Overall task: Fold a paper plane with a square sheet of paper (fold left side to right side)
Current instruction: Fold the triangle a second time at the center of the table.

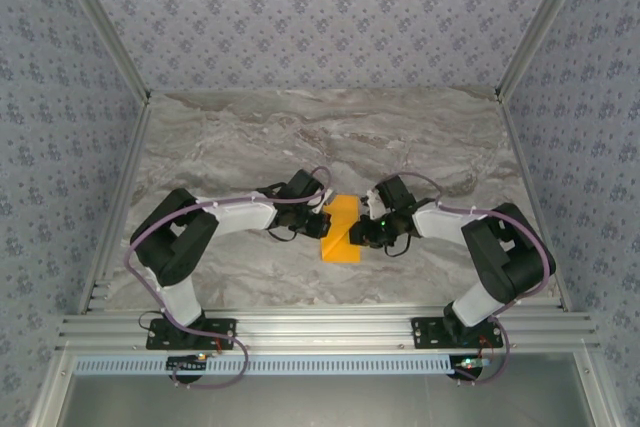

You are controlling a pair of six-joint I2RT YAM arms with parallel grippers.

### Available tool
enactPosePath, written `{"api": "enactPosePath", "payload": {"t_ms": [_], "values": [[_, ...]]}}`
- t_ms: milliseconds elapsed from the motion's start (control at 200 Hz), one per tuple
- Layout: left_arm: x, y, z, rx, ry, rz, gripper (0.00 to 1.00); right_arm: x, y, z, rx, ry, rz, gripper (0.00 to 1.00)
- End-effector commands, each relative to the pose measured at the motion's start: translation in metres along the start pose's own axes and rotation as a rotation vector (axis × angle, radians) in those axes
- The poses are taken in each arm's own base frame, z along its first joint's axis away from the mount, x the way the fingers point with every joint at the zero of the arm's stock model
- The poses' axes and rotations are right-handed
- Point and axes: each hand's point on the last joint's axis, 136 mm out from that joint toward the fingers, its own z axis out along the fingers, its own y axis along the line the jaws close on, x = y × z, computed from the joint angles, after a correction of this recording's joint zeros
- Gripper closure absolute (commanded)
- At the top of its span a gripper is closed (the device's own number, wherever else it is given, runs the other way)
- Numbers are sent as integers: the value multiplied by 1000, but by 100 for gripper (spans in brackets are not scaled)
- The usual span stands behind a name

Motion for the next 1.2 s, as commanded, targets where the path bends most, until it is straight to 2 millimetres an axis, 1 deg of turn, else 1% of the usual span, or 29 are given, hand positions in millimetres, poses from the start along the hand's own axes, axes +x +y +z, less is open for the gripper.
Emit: {"api": "enactPosePath", "payload": {"t_ms": [0,215,355,735,1194], "values": [[0,-2,-2,4,-2,8,98,7,-7,2,16,26,11,81],[-6,-7,0,23,-9,12,97,14,-22,5,83,67,36,82],[-5,-6,3,23,-1,10,97,19,-28,6,110,85,45,83],[-7,-7,7,30,0,12,97,21,-30,7,113,94,42,83],[-14,-12,-3,44,-45,17,97,23,-32,8,121,103,46,83]]}}
